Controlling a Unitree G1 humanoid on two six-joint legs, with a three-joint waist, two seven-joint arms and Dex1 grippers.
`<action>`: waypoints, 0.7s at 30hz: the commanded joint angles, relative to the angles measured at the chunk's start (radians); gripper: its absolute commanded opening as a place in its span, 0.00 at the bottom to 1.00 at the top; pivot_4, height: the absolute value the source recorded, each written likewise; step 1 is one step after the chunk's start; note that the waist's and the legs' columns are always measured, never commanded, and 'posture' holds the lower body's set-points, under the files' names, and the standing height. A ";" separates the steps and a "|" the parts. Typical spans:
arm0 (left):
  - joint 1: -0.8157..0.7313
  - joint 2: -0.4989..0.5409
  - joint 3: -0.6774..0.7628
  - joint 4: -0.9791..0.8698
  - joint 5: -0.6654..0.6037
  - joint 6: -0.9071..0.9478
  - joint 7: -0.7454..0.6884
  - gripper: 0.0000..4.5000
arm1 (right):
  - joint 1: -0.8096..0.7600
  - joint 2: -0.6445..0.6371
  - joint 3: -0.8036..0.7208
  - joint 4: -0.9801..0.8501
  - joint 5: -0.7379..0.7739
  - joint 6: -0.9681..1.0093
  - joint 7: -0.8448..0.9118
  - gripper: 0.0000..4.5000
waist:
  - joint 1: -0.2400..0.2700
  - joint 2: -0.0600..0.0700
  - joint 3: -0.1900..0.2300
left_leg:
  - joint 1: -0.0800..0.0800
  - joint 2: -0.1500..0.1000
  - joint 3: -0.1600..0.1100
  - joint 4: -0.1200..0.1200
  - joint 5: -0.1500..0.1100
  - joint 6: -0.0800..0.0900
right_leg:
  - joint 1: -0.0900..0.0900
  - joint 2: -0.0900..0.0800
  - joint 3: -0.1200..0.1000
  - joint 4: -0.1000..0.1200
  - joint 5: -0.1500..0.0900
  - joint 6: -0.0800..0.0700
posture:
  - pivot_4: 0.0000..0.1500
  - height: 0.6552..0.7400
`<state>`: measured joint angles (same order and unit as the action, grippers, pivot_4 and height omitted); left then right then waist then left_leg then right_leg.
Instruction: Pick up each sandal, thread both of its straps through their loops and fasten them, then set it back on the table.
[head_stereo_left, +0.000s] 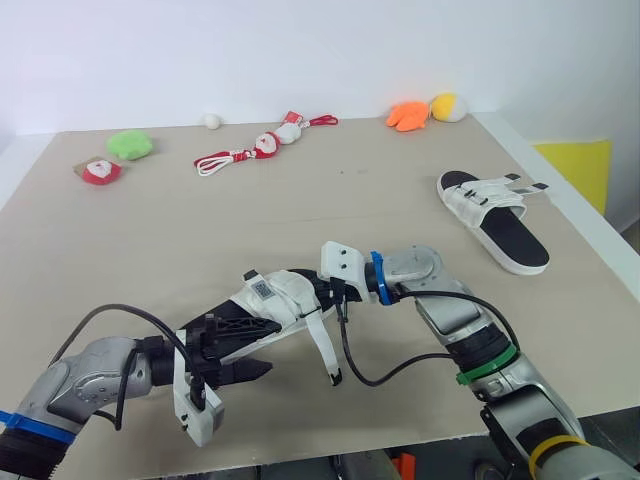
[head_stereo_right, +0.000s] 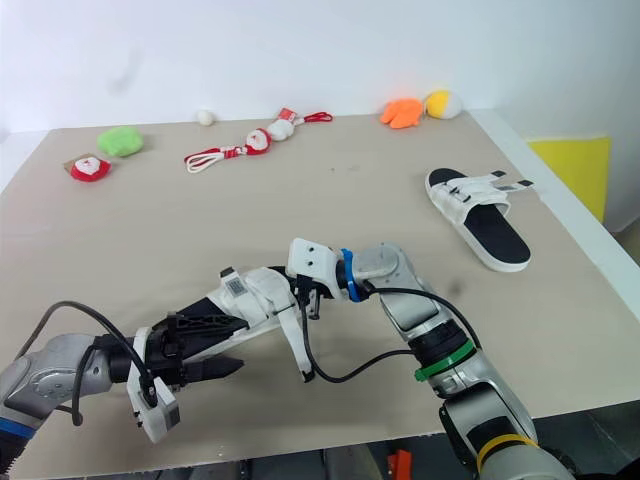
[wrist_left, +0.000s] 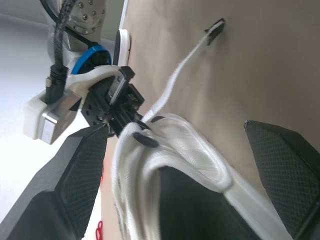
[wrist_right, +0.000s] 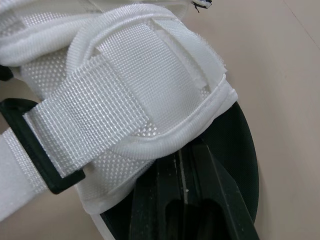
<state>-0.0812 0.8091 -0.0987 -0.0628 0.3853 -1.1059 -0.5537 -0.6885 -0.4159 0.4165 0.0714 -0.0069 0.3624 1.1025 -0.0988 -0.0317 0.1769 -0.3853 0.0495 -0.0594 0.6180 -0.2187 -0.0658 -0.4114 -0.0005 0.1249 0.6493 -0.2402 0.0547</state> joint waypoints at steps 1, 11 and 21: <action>0.009 0.021 -0.004 0.007 0.008 0.006 0.013 0.99 | 0.024 -0.002 0.049 0.010 -0.020 0.025 0.013 0.00 | 0.000 0.000 0.000 | 0.000 0.000 0.000 0.000 0.000 0.000 | 0.000 0.000 0.000 0.000 0.000 0.000 | 1.00 1.00; 0.007 0.072 0.034 0.156 0.093 -0.033 0.097 0.99 | 0.031 -0.006 0.047 0.010 -0.020 0.016 0.012 0.00 | 0.000 0.000 0.000 | 0.001 0.000 0.000 0.000 0.000 0.001 | 0.001 0.000 0.000 0.001 0.000 0.000 | 1.00 1.00; 0.008 0.079 0.063 0.203 0.137 0.004 0.188 0.99 | 0.019 0.003 0.052 0.032 -0.021 -0.002 0.013 0.00 | 0.000 0.000 0.000 | 0.004 0.001 0.000 0.000 0.000 0.001 | 0.002 0.001 0.000 0.003 0.000 0.000 | 1.00 1.00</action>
<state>-0.0765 0.8676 -0.0709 0.1087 0.5025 -1.1303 -0.3772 -0.6850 -0.4143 0.4252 0.0746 -0.0068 0.3501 1.1023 -0.0991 -0.0314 0.1766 -0.3804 0.0504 -0.0596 0.6184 -0.2186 -0.0647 -0.4094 0.0006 0.1246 0.6524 -0.2399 0.0551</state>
